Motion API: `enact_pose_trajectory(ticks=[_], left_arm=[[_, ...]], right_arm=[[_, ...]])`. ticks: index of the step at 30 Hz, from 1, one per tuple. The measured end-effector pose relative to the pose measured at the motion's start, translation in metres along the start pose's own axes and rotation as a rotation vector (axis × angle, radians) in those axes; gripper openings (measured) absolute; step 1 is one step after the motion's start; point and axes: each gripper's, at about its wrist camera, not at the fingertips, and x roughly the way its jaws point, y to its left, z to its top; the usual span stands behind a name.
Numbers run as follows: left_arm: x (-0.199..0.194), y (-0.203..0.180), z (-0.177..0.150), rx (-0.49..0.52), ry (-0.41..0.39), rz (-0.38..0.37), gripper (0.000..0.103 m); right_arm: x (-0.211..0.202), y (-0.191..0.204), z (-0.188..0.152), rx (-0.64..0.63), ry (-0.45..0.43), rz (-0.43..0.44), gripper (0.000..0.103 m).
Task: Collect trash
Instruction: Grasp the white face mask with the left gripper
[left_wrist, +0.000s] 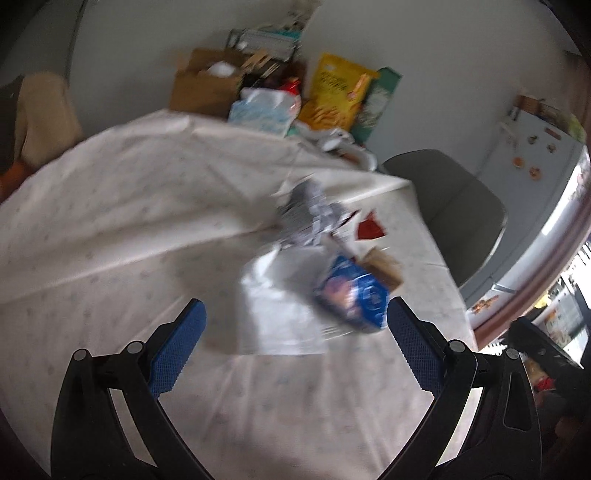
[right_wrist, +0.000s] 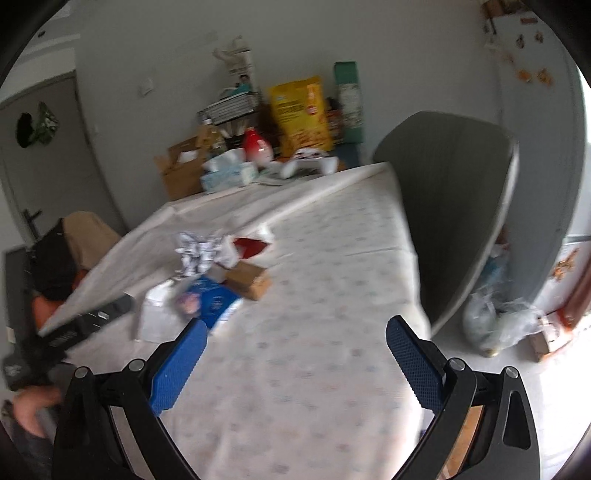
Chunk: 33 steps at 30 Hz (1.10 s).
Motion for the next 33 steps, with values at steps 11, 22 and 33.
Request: enact_pose_trajectory(ticks=[11, 22, 33], left_arm=[[0.036, 0.019, -0.001, -0.046, 0.097, 0.028, 0.082], [0.026, 0.016, -0.003, -0.005, 0.105, 0.033, 0.005], [-0.015, 0.038, 0.006, -0.026, 0.037, 0.018, 0.005]], right_arm=[[0.026, 0.006, -0.004, 0.021, 0.071, 0.034, 0.092], [0.047, 0.026, 0.001, -0.050, 0.129, 0.076, 0.084], [0.084, 0.075, 0.001, -0.179, 0.190, 0.121, 0.088]])
